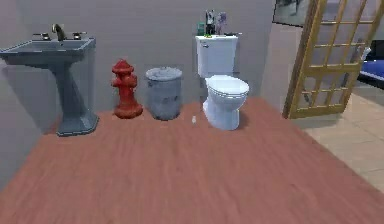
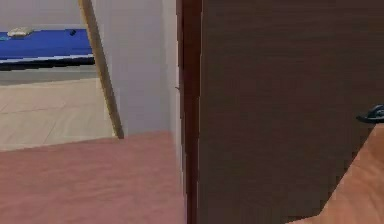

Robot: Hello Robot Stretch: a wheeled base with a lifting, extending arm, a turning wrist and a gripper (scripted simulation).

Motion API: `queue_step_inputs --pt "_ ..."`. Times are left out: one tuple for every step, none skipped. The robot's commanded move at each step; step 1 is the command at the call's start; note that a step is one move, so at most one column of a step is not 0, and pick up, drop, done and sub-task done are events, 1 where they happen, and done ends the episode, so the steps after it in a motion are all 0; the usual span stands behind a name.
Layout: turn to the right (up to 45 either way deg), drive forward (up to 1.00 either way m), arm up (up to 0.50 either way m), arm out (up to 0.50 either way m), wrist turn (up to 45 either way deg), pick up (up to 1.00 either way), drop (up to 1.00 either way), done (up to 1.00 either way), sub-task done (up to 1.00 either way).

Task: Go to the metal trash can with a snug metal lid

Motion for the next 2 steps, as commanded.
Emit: queue_step_inputs --pt "0.0 1.0 0.0 0.0 0.0 0.0 0.0 0.0 0.0" --pt "3.0 0.0 0.0 0.0 0.0 0.0 0.0 0.0 0.0"
